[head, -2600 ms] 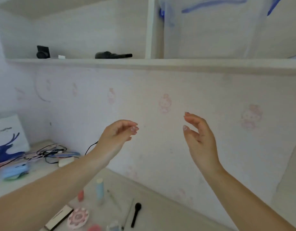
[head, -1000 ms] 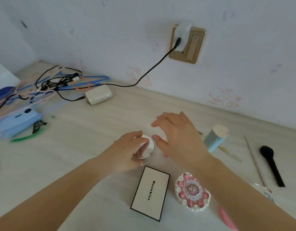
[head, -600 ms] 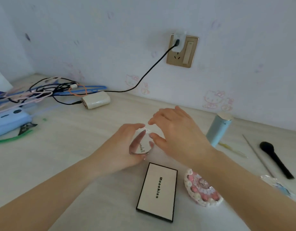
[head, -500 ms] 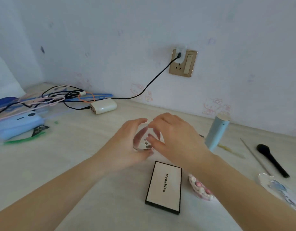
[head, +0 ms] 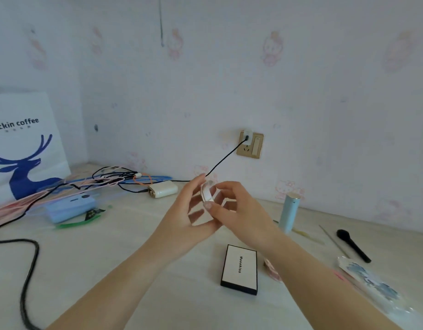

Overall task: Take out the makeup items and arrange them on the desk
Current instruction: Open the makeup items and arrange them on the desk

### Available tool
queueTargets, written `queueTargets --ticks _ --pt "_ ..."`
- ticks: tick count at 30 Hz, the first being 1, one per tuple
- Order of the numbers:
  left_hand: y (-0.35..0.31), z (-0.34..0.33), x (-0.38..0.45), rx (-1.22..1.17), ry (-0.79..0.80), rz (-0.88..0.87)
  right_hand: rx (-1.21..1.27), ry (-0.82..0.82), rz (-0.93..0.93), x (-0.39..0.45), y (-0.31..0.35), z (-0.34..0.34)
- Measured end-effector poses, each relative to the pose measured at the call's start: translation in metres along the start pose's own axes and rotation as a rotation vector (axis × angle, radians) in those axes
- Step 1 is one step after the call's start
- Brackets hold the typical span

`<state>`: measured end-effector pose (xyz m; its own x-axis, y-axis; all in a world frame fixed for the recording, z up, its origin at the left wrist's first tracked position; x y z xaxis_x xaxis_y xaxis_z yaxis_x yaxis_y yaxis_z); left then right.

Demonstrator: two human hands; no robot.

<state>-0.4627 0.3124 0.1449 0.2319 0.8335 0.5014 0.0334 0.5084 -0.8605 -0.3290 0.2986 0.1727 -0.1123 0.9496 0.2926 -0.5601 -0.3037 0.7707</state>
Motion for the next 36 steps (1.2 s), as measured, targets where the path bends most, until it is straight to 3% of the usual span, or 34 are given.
queueTargets --ticks 4,7,11,26,36 --pt "0.000 -0.007 -0.003 -0.614 0.028 0.226 0.097 0.010 -0.022 0.002 0.002 0.000" --pt "0.000 -0.014 -0.001 -0.844 -0.053 0.284 0.081 -0.002 -0.043 0.005 -0.001 -0.003" --pt "0.002 -0.023 0.003 -0.819 -0.081 0.278 -0.013 -0.027 -0.027 0.008 -0.007 -0.006" --pt "0.036 -0.028 0.054 -0.691 -0.438 0.346 -0.430 -0.004 0.062 0.062 -0.012 -0.027" --pt "0.073 -0.026 0.074 -0.710 -0.552 0.385 -0.449 0.064 -0.015 0.098 -0.036 -0.044"
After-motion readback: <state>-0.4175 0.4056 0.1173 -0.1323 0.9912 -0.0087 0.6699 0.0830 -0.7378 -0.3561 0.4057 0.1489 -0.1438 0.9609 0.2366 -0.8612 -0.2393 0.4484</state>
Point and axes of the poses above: each hand's wrist, its own x-axis towards the middle knuckle, its own z-axis out of the back of the hand, y = z × x, the point moved 2 cm from there along x, towards the middle knuckle
